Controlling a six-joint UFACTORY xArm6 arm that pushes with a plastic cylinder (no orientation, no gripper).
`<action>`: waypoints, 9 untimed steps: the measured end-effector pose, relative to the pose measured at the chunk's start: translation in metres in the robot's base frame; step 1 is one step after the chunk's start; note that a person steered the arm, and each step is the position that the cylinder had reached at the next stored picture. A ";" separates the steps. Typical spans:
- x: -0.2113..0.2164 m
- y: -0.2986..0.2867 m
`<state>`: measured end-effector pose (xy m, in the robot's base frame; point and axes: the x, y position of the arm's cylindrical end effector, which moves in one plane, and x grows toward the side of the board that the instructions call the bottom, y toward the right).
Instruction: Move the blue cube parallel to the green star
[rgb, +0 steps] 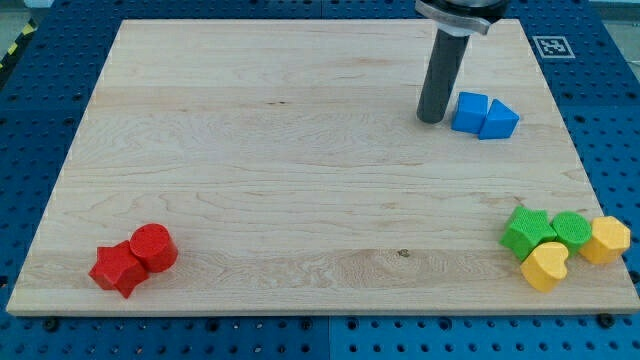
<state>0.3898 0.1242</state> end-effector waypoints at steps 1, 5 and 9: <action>-0.009 -0.035; -0.033 0.072; 0.070 0.036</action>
<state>0.4593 0.1597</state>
